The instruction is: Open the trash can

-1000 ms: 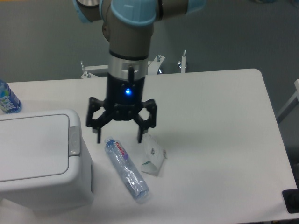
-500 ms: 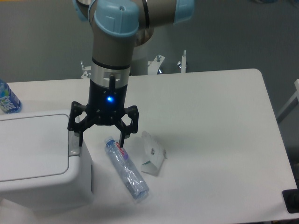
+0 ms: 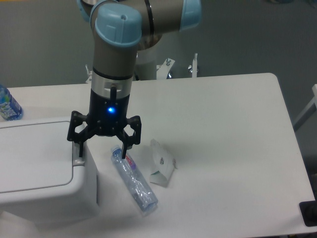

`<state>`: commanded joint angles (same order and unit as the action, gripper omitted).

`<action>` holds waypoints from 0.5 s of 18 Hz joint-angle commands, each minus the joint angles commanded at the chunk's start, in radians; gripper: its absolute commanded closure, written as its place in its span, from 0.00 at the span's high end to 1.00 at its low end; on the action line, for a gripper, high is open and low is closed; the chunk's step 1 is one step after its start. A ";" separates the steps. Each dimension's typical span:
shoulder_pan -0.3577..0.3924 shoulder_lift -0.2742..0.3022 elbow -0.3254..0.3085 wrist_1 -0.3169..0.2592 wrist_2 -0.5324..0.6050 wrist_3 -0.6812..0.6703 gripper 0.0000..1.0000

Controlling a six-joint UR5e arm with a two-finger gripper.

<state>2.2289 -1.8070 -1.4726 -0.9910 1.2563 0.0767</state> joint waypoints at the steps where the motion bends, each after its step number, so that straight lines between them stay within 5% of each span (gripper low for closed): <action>1: 0.000 -0.002 0.000 0.000 0.000 0.000 1.00; 9: 0.000 -0.006 -0.002 0.000 0.000 0.000 1.00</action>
<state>2.2289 -1.8132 -1.4742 -0.9910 1.2563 0.0767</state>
